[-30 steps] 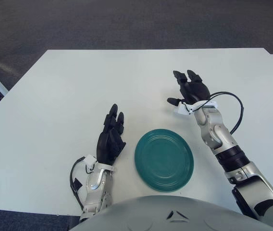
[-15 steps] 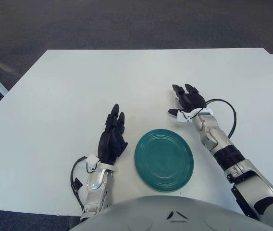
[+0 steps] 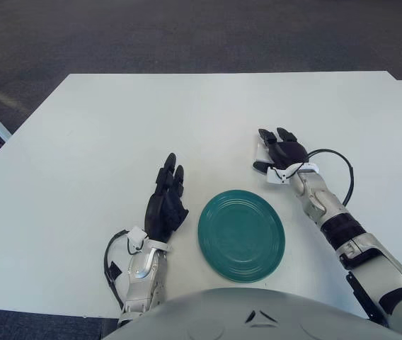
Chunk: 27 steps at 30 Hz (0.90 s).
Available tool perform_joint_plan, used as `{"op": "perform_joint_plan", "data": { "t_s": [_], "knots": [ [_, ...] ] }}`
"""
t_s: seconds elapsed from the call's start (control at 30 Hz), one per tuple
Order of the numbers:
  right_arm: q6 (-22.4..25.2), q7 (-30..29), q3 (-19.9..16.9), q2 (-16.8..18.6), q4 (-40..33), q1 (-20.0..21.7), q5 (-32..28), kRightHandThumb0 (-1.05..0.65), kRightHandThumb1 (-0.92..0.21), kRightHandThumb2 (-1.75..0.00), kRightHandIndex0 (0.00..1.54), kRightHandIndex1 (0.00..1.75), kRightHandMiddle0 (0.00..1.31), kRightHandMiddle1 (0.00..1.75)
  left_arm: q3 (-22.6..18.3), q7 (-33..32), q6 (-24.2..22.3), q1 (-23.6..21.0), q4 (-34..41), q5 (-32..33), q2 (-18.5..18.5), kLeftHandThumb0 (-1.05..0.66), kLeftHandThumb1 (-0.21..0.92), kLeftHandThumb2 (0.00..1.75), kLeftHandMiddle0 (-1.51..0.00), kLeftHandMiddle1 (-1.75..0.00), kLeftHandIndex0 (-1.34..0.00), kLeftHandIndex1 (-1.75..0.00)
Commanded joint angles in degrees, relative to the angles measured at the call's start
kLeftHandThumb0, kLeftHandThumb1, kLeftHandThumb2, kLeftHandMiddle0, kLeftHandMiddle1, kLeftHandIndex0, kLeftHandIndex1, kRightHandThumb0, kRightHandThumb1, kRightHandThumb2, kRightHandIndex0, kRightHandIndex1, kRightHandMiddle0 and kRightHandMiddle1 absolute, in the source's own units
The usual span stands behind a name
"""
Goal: Put the charger into the plate.
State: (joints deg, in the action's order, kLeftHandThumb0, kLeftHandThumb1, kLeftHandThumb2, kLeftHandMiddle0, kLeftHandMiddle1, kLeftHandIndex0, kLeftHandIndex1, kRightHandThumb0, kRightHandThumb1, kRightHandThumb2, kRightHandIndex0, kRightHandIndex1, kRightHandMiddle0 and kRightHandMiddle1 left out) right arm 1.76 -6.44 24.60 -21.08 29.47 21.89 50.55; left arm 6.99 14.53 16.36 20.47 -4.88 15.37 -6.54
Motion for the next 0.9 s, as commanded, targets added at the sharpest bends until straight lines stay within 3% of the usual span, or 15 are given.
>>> {"op": "perform_joint_plan", "data": {
  "t_s": [0.0, 0.33, 0.43, 0.5, 0.53, 0.57, 0.63, 0.73, 0.87],
  "knots": [
    [-0.2, 0.5, 0.8, -1.4, 4.4, -1.4, -0.7, -1.05, -0.92, -0.76, 0.03, 0.01, 0.00, 0.18, -0.4, -0.5, -3.2, 2.8, -4.8, 1.3, -1.6, -1.05, 0.92, 0.90, -0.08, 0.00, 0.00, -0.14],
    [-3.0, -1.2, 1.6, -2.6, 12.9, 0.4, -2.5, -1.04, -0.92, -0.78, 0.08, 0.01, 0.00, 0.26, -1.1, 0.4, -4.9, 3.0, -3.8, 4.9, -1.9, -1.04, 0.92, 0.88, -0.13, -0.01, 0.00, -0.19],
    [-4.1, -2.6, 1.7, -2.7, 14.1, 0.7, -3.0, -1.01, -0.92, -0.75, 0.14, 0.02, 0.00, 0.38, -1.1, 0.5, -5.1, 3.0, -3.3, 5.5, -1.7, -1.04, 0.92, 0.88, -0.13, -0.01, 0.00, -0.19],
    [-5.7, -4.4, 1.9, -2.9, 15.0, 0.8, -3.2, -0.98, -0.92, -0.71, 0.28, 0.09, 0.00, 0.60, -1.1, 0.6, -5.0, 3.1, -3.1, 5.7, -1.5, -1.03, 0.92, 0.87, -0.14, -0.01, 0.00, -0.20],
    [-6.6, -5.3, 1.9, -3.1, 15.5, 0.9, -3.3, -0.94, -0.92, -0.67, 0.34, 0.68, 0.01, 0.92, -1.0, 0.6, -5.0, 3.1, -3.0, 5.7, -1.4, -1.03, 0.92, 0.86, -0.14, -0.01, 0.00, -0.21],
    [-7.8, -6.3, 2.1, -3.4, 15.8, 0.7, -3.3, -0.92, -0.92, -0.65, 0.37, 1.06, 0.02, 1.14, -1.0, 0.8, -4.9, 3.2, -2.8, 5.7, -1.3, -1.03, 0.92, 0.86, -0.14, -0.01, 0.00, -0.21],
    [-9.3, -7.4, 2.4, -3.8, 16.3, 0.6, -3.3, -0.87, -0.92, -0.61, 0.49, 1.40, 0.10, 1.42, -0.9, 1.0, -4.8, 3.3, -2.5, 5.8, -1.2, -1.03, 0.92, 0.86, -0.14, -0.01, 0.00, -0.22],
    [-11.6, -8.2, 3.0, -4.6, 16.2, 0.0, -3.2, -0.81, -0.92, -0.59, 0.63, 1.63, 0.25, 1.64, -1.1, 1.2, -4.5, 3.3, -2.5, 6.1, -1.4, -1.03, 0.92, 0.85, -0.16, -0.01, 0.00, -0.27],
    [-14.2, -8.8, 3.9, -5.8, 16.4, -0.8, -3.1, -0.72, -0.92, -0.63, 0.77, 1.72, 0.48, 1.72, -1.4, 1.3, -4.6, 3.1, -2.2, 6.8, -1.5, -1.02, 0.92, 0.84, -0.18, -0.02, 0.00, -0.33]
  ]
}}
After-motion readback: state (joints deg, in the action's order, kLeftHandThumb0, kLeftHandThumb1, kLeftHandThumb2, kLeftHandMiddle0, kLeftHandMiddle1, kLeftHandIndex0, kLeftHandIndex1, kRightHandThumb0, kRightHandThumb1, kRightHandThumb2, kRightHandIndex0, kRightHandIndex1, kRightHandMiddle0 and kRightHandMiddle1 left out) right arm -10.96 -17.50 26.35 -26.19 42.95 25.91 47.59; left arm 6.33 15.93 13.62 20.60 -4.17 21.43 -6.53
